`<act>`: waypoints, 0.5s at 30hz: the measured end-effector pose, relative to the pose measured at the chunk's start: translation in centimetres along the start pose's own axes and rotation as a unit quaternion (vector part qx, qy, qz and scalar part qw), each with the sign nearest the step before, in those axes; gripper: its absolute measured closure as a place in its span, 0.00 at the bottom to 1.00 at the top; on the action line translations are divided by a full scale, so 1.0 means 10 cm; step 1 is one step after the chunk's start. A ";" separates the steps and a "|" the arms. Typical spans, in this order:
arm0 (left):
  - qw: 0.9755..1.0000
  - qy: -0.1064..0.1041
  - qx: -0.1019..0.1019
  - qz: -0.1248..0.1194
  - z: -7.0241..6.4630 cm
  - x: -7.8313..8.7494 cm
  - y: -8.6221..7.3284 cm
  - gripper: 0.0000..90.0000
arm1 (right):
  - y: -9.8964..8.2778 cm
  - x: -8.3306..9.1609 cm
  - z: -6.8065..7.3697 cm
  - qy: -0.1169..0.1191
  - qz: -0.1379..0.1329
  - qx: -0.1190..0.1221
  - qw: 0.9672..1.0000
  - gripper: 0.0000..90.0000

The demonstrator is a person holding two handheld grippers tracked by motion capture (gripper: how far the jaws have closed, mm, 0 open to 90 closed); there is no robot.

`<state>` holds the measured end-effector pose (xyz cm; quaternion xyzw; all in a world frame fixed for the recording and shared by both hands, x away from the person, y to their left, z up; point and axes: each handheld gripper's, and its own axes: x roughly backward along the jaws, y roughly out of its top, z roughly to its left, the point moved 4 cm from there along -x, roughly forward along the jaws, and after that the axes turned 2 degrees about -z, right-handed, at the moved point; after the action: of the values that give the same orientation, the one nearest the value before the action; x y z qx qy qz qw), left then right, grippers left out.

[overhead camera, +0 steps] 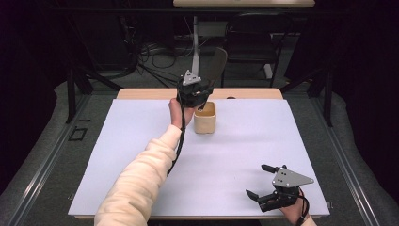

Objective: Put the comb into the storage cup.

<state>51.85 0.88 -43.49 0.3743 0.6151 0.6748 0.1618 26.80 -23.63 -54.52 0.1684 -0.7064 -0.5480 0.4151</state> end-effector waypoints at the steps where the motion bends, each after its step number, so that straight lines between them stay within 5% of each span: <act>1: 1.000 0.000 0.000 0.000 0.00 0.00 0.00 0.80 | 0.00 0.00 0.00 0.000 0.000 0.001 1.000 0.00; 15: 1.000 -0.013 0.006 0.002 0.02 -0.06 -0.12 0.80 | 0.00 0.00 0.00 0.000 -0.001 -0.001 1.000 0.00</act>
<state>52.12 0.82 -44.88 0.3852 0.6163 0.6664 0.1664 26.83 -23.61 -54.54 0.1688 -0.7059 -0.5489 0.4147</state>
